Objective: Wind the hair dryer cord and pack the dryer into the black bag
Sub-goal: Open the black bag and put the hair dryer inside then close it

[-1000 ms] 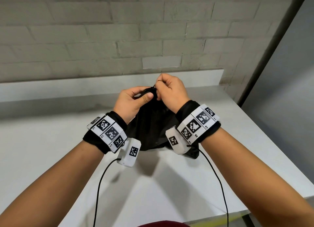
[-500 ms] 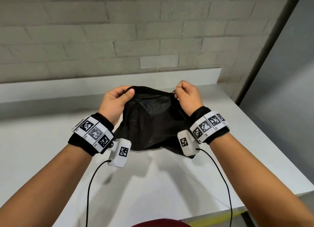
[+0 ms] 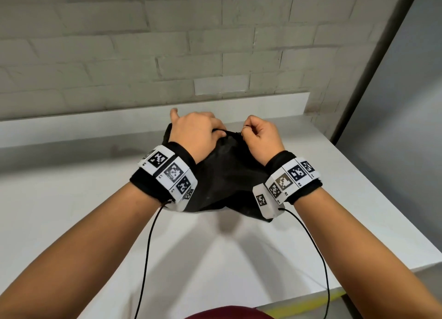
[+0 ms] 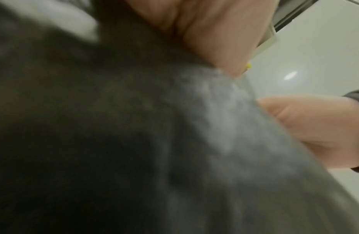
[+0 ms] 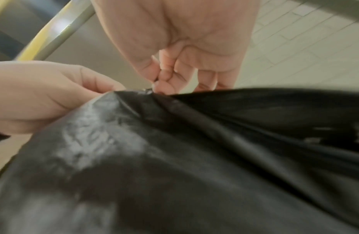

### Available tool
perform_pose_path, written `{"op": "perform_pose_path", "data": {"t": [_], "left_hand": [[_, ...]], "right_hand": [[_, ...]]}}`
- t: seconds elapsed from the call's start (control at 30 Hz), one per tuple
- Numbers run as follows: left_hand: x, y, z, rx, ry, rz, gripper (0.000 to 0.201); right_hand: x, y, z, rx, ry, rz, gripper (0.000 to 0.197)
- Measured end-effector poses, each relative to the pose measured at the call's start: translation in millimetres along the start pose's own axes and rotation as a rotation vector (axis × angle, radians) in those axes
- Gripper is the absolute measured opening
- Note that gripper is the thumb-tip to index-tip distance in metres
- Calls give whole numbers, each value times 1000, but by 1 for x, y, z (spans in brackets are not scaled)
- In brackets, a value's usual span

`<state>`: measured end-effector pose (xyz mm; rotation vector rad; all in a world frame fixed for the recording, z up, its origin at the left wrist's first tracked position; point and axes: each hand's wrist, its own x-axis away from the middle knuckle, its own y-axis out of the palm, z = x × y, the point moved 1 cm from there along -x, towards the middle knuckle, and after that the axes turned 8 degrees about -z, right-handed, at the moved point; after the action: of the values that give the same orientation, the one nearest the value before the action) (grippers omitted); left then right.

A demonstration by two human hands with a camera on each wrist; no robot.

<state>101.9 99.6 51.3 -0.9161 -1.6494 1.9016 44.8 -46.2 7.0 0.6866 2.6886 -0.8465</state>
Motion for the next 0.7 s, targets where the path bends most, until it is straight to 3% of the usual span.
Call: {"op": "perform_pose_path", "data": {"t": [0.17, 0.27, 0.43, 0.53, 0.63, 0.7], "left_hand": [[7, 10, -26, 159, -73, 205, 27], [11, 15, -41, 199, -88, 245, 26], [10, 20, -45, 321, -75, 276, 24], [9, 22, -50, 381, -74, 292, 23], [10, 23, -51, 431, -58, 305, 20], [10, 24, -52, 464, -42, 304, 19]], "right_hand": [[6, -24, 59, 207, 264, 104, 21], [10, -30, 84, 265, 428, 127, 15], [2, -19, 86, 117, 429, 138, 12], [4, -11, 92, -8, 558, 9, 21], [10, -6, 102, 127, 742, -289, 33], [11, -1, 106, 236, 788, -396, 31]]}}
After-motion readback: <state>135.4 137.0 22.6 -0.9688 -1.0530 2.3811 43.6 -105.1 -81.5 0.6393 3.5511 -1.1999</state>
